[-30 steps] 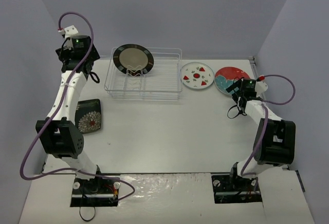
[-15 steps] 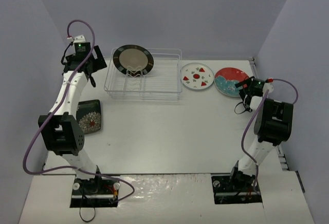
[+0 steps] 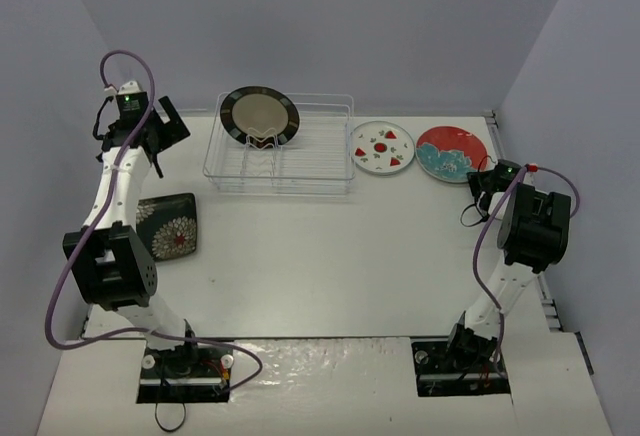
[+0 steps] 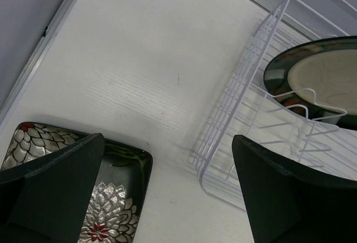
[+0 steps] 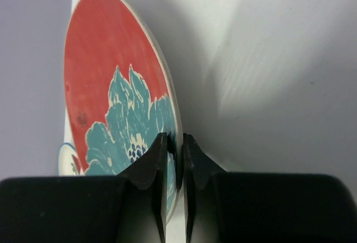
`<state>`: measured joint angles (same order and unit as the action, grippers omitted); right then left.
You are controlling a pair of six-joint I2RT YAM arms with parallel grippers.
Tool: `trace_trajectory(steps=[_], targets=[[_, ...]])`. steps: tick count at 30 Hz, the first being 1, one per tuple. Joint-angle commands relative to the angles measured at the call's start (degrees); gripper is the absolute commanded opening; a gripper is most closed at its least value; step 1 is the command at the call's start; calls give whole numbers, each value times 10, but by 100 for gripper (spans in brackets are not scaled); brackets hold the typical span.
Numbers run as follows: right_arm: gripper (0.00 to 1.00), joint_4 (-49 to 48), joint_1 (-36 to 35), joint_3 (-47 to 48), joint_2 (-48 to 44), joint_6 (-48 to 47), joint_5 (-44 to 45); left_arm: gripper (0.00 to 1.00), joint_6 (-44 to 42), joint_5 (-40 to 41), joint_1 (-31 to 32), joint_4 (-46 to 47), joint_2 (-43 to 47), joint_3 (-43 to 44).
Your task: Load the plates into the dish rack
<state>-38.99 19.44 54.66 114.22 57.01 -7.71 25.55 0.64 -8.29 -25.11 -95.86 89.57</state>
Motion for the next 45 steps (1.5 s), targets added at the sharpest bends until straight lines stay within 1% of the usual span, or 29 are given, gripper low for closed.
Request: trace_trajectory(steps=[1, 3, 6, 9, 12, 14, 18, 20, 24, 25, 30, 35, 38, 41, 45], targets=[[0, 9, 4, -25, -10, 2, 8, 97, -5, -27, 3, 50, 77, -18], [0, 0, 5, -33, -26, -5, 7, 97, -10, -35, 3, 58, 93, -28], [0, -19, 5, -52, -63, -27, 18, 97, -20, -71, 4, 67, 110, -39], [0, -30, 5, -81, -123, -35, 46, 97, -22, -96, 4, 95, 134, -64], [0, -33, 5, -108, -196, -41, 62, 97, -21, -126, 6, 119, 155, -90], [0, -36, 5, -131, -229, -32, 64, 97, -21, -142, 12, 131, 170, -103], [0, -51, 5, -173, -303, -26, 70, 97, -30, -143, 36, 139, 186, -125], [0, -55, 5, -190, -346, -29, 58, 97, -37, -141, 63, 142, 192, -136], [0, -74, 5, -213, -390, -27, 32, 97, -37, -140, 83, 145, 193, -142], [0, -77, 5, -217, -401, -27, 28, 97, -35, -141, 98, 145, 192, -141], [0, -105, 7, -238, -442, -2, 10, 97, -37, -185, 119, 154, 183, -137], [0, -103, 8, -236, -496, 8, -4, 97, -31, -223, 134, 167, 177, -133], [0, -92, 8, -230, -523, 13, -31, 97, -8, -270, 142, 202, 172, -142], [0, -112, 6, -234, -544, 39, -81, 97, 15, -366, 172, 272, 147, -142], [0, -117, -4, -238, -561, 59, -121, 97, 2, -379, 235, 271, 104, -103]])
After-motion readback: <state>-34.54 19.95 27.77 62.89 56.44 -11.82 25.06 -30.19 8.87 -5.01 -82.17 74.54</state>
